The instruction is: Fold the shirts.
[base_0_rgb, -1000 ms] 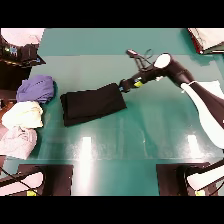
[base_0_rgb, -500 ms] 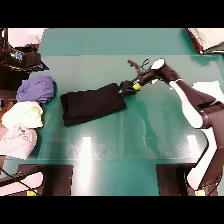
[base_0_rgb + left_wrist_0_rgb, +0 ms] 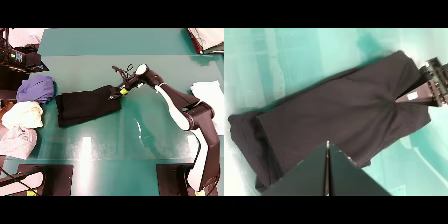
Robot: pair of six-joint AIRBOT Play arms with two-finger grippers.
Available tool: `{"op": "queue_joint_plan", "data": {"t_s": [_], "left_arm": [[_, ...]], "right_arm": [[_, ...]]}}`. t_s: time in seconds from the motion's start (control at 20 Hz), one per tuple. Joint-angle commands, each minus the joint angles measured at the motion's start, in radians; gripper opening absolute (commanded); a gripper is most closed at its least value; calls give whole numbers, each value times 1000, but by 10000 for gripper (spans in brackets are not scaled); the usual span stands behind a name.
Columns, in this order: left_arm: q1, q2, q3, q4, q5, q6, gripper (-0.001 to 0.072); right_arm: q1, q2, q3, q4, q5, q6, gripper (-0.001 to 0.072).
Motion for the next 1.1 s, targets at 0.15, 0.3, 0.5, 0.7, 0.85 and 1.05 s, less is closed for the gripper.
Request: {"op": "queue_joint_plan", "data": {"t_s": [0.15, 0.3, 0.5, 0.7, 0.85, 1.05], "left_arm": [[0, 0, 0, -4, -16, -2, 29], [0, 0, 0, -13, -13, -2, 29], [0, 0, 0, -58, -12, -3, 29], [0, 0, -1, -73, -13, -18, 29], [0, 0, -1, -91, -13, -19, 29], [0, 0, -1, -93, -12, -19, 29]], "right_arm": [[-201, 240, -93, -100, -43, -9, 20], [-414, 401, -226, -163, -52, -5, 20], [-740, 576, -344, -187, -148, -4, 20], [-998, 631, -354, -185, -159, -6, 20], [-1098, 632, -352, -183, -166, -6, 20], [-1140, 632, -344, -79, -177, -32, 20]]}}
